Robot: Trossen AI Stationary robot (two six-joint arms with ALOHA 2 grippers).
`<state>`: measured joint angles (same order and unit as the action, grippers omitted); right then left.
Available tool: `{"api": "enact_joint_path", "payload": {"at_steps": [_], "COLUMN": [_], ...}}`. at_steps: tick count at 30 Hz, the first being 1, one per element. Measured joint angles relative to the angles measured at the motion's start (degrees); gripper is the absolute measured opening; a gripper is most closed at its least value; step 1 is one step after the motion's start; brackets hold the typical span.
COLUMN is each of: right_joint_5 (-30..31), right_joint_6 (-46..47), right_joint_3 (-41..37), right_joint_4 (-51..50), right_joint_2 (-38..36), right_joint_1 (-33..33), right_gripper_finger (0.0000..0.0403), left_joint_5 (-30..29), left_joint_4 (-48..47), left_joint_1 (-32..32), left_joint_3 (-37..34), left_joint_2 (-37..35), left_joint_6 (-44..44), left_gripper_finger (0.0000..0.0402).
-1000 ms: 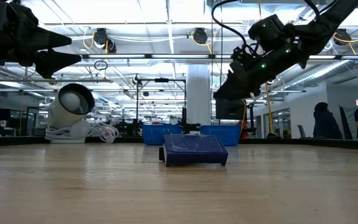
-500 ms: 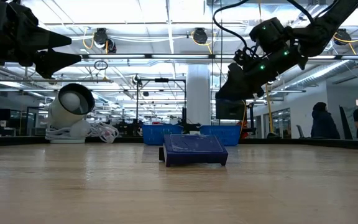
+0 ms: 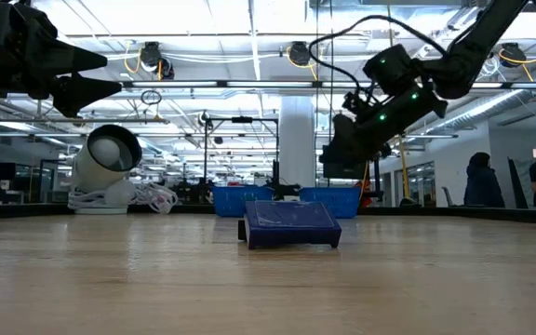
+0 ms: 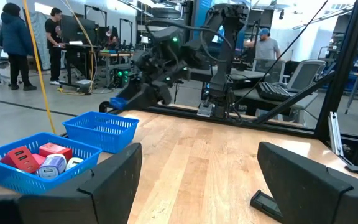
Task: Pick & Place Office items
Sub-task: Put the top blue digital clock into the right basket
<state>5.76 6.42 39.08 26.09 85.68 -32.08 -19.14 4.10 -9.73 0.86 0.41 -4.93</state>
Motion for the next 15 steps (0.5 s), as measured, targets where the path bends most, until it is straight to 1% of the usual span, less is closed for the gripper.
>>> {"api": "enact_joint_path", "payload": {"at_steps": [7, 15], "right_joint_5": [-0.03, 0.02], "right_joint_6": [-0.22, -0.02], "right_joint_3": [4.54, 5.13], "right_joint_4": [0.27, 0.22], "right_joint_2": [5.70, 9.33], "right_joint_1": [-1.90, -3.69], "right_gripper_finger": [0.0294, 0.0294], "left_joint_5": [0.00, 0.00], "left_joint_4": [0.00, 0.00], "left_joint_1": [0.02, 0.01], "left_joint_3": [0.00, 0.00], "left_joint_2": [-0.01, 0.02], "left_joint_6": [0.00, 0.00], "left_gripper_finger": [0.0324, 0.0324]}}
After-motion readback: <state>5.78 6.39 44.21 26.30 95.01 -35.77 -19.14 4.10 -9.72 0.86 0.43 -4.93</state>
